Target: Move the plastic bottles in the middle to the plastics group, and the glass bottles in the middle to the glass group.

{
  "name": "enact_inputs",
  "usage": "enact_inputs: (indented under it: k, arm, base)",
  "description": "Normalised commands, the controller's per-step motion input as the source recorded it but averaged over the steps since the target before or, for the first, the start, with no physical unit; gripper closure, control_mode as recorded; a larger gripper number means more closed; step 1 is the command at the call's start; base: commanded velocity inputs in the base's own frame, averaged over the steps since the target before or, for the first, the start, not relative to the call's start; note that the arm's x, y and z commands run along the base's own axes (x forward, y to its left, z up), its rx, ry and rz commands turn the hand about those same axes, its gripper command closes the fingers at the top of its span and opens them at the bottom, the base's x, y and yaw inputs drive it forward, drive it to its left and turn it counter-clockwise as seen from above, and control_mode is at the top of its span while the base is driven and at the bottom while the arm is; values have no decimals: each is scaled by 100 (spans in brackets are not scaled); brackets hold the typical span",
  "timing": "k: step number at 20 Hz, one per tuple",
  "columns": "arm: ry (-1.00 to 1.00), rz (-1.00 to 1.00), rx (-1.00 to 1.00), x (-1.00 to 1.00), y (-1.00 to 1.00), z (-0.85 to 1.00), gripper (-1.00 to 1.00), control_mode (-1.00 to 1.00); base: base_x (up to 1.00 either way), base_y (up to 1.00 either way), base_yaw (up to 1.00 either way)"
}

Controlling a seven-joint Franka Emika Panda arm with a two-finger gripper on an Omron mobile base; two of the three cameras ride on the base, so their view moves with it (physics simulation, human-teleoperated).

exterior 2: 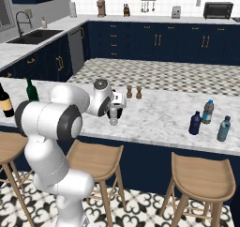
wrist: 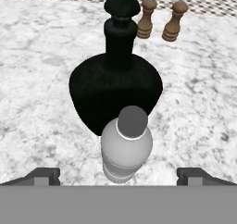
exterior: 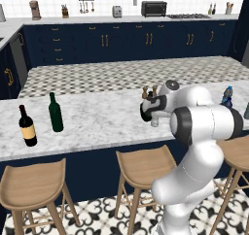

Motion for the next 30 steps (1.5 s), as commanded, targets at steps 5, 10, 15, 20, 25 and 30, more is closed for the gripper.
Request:
enact_inputs:
  k: [5, 10, 15, 20, 25, 30]
  arm:
    - [0, 0, 0, 21, -6, -2, -100, -100]
    - [1, 0, 0, 15, -5, -2, -100, -100]
    - [0, 0, 0, 1, -2, -13, -100, -100]
    - [0, 0, 0, 6, 0, -14, -100, -100]
    - [0, 0, 0, 12, 0, -2, -100, -100]
    - [0, 0, 0, 2, 0, 0, 100, -100]
  base:
    - [0, 0, 0]
    - [0, 0, 0]
    - [0, 0, 0]
    - [0, 0, 0]
    - [0, 0, 0]
    - [0, 0, 0]
